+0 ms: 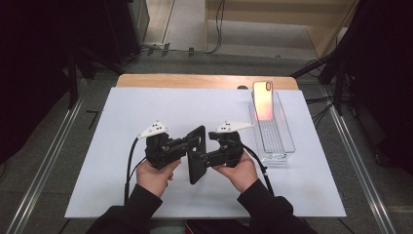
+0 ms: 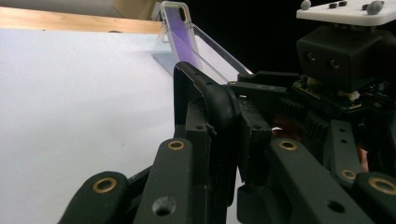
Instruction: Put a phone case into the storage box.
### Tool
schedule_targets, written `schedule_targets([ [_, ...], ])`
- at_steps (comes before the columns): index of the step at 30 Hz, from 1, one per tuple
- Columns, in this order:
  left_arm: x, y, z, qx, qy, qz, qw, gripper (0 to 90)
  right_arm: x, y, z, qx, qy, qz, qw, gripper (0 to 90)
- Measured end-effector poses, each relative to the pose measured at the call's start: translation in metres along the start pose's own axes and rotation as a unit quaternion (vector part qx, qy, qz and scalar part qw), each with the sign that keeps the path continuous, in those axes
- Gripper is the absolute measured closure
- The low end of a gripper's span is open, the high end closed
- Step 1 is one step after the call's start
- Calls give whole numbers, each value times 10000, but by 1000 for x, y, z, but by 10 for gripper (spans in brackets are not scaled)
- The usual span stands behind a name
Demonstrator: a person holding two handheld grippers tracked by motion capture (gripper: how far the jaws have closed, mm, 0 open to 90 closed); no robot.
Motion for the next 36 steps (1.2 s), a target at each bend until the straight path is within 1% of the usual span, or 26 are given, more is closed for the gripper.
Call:
schedule_targets([
  [2,2,-1,0,0,25,29,10000,781,0,-1,1,-11,-16,-10,10000,0],
  [4,4,-1,-1,4,-5,44,10000,781,-1,-2,1,-25,-8,-41,10000,0],
  [7,7,-1,-1,23,-16,69,10000,780,-1,-4,3,-52,-20,-11,10000,0],
  [9,8,-1,-1,11,-39,86,10000,780,-1,-5,3,-47,-26,-46,10000,0],
  [11,8,-2,-1,10,-18,105,9999,780,-2,-5,3,-57,-32,-64,10000,0],
  [16,8,-2,-1,-4,8,116,9999,778,-2,-5,4,-33,-48,-145,9999,98],
  [22,8,-1,-1,-16,30,141,9999,776,-2,-4,4,-23,-29,-157,9999,109],
  [23,8,-1,-2,-20,9,149,9999,773,-3,-4,4,-23,-19,-148,9999,111],
  [24,8,-1,-2,-11,3,178,9998,762,-3,-3,4,-8,18,-124,9999,112],
  [26,8,1,-4,20,33,186,9998,685,-3,-4,4,-35,89,-67,9999,114],
  [28,8,2,-6,-12,8,166,9999,676,-2,-4,5,-54,113,-37,9999,114],
  [31,7,6,-8,-62,-9,169,9998,628,-1,-5,5,-84,151,14,9998,115],
  [32,7,6,-9,-34,34,177,9998,603,0,-4,5,-86,132,16,9999,114],
  [34,6,8,-10,-98,88,236,9996,550,2,-4,5,-85,141,31,9999,115],
  [35,5,9,-10,-184,93,219,9995,530,2,-4,5,-89,144,37,9998,115],
  [36,5,10,-11,-203,84,186,9996,521,3,-4,5,-86,152,23,9998,115],
])
Point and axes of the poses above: each handheld gripper's, and its own axes: y roughly backward along the jaws, z roughly out of its underside, x roughly to its right, the point moved 3 cm from there along -y, roughly forward along the jaws, and after that the axes turned 15 degrees about -y, right-handed, at the moved point
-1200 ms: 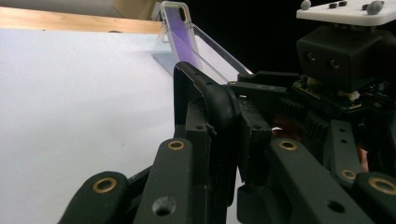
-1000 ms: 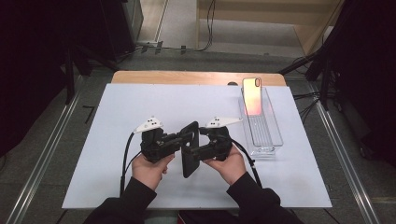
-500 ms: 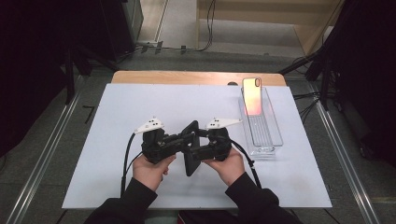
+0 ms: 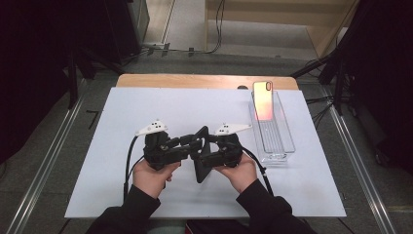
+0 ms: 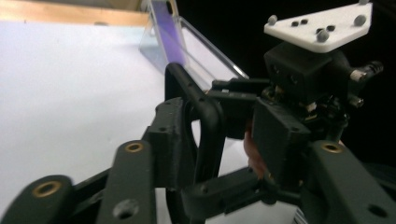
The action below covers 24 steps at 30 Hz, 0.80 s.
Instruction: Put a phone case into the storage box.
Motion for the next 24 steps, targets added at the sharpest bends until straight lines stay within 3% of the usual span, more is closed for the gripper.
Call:
schedule_targets([
  [9,-1,12,-2,-207,-58,56,9998,444,5,3,-1,-35,74,-7,10000,115],
  [11,-2,13,-3,-367,-38,45,9993,445,6,4,-2,-58,103,-34,9999,115],
  [18,-5,19,-1,-650,-87,270,9975,401,11,7,-3,-197,204,-163,9995,115],
  [24,-5,17,9,-1136,-390,611,9909,369,14,10,-5,-281,251,-245,9990,115],
])
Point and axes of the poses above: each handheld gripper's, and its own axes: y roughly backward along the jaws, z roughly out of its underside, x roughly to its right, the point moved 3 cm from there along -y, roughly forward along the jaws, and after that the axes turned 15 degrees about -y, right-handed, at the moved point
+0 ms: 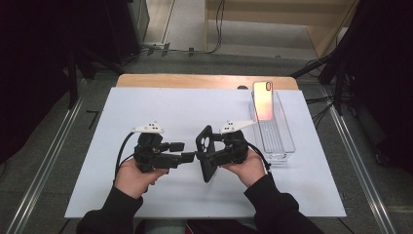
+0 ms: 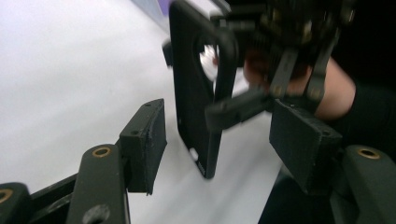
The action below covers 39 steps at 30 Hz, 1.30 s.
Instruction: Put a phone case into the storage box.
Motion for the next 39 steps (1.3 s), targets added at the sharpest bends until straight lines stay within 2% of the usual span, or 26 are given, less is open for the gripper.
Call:
schedule_targets([
  [1,0,-1,2,-93,-68,5,9999,369,0,0,0,-38,12,-3,10000,115],
  [8,-1,-6,13,-325,-411,98,9986,337,1,3,0,-122,158,9,9998,115],
  [13,-4,-9,23,-577,-814,19,9950,322,1,6,1,-187,276,54,9994,115],
  [18,-8,-12,34,-613,-951,105,9935,321,1,9,2,-223,266,46,9994,114],
  [20,-11,-11,39,-678,-1016,-27,9925,322,2,9,2,-231,274,54,9993,114],
  [22,-14,-11,45,-749,-983,-135,9922,321,3,10,2,-230,268,74,9993,115],
  [25,-16,-9,54,-769,-968,-184,9922,321,6,11,2,-250,208,57,9995,115],
  [37,-18,0,74,-760,-738,-212,9941,321,5,18,-1,-203,179,38,9996,115],
  [39,-18,1,76,-750,-680,-203,9947,321,5,19,-2,-199,100,90,9997,115],
])
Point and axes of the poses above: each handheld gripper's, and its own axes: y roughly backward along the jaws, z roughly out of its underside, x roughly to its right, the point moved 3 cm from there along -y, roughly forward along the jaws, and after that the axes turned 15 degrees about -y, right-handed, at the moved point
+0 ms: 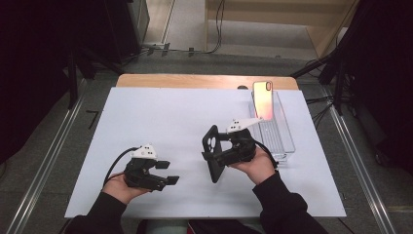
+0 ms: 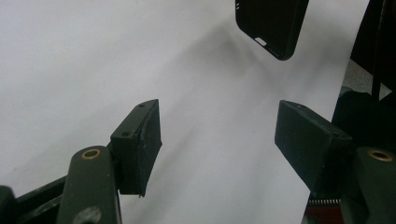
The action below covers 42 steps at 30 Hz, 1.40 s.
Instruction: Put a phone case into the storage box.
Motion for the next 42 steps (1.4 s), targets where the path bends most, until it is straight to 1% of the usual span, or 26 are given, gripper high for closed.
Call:
schedule_targets([
  [2,0,0,1,-2,72,-19,10000,321,1,1,-1,-6,-96,69,9999,115],
  [3,-1,1,2,-36,97,-43,9999,321,1,1,-1,9,-113,62,9999,115],
  [6,0,1,4,-52,185,-54,9998,321,1,3,-2,47,-115,83,9999,115],
  [8,0,1,4,-21,207,-51,9998,321,0,5,-3,49,-155,120,9998,115],
  [10,0,2,4,11,284,-38,9996,321,0,6,-4,60,-195,150,9997,115],
  [14,-2,3,6,-4,394,-104,9992,320,-1,9,-5,101,-222,172,9996,115],
  [16,-2,4,7,-18,413,-136,9991,321,-1,11,-6,119,-230,204,9995,115],
  [19,-3,4,7,-4,446,-132,9989,320,-2,14,-8,154,-230,219,9994,115],
  [24,-4,5,8,2,489,-208,9986,320,1,23,-12,275,-301,284,9988,115],
  [31,-4,5,10,-10,524,-216,9984,320,6,37,-21,473,-365,338,9976,115],
  [34,-4,6,11,0,547,-223,9983,321,8,43,-24,530,-294,407,9973,115],
  [38,-5,7,13,5,590,-259,9979,320,11,51,-29,606,-326,500,9964,115],
  [39,-4,8,13,28,631,-255,9977,320,13,53,-30,633,-329,515,9961,115],
  [40,-4,8,14,36,639,-248,9976,320,14,56,-32,659,-367,541,9957,115],
  [42,-4,9,14,58,654,-245,9975,320,16,60,-34,709,-360,581,9951,116],
])
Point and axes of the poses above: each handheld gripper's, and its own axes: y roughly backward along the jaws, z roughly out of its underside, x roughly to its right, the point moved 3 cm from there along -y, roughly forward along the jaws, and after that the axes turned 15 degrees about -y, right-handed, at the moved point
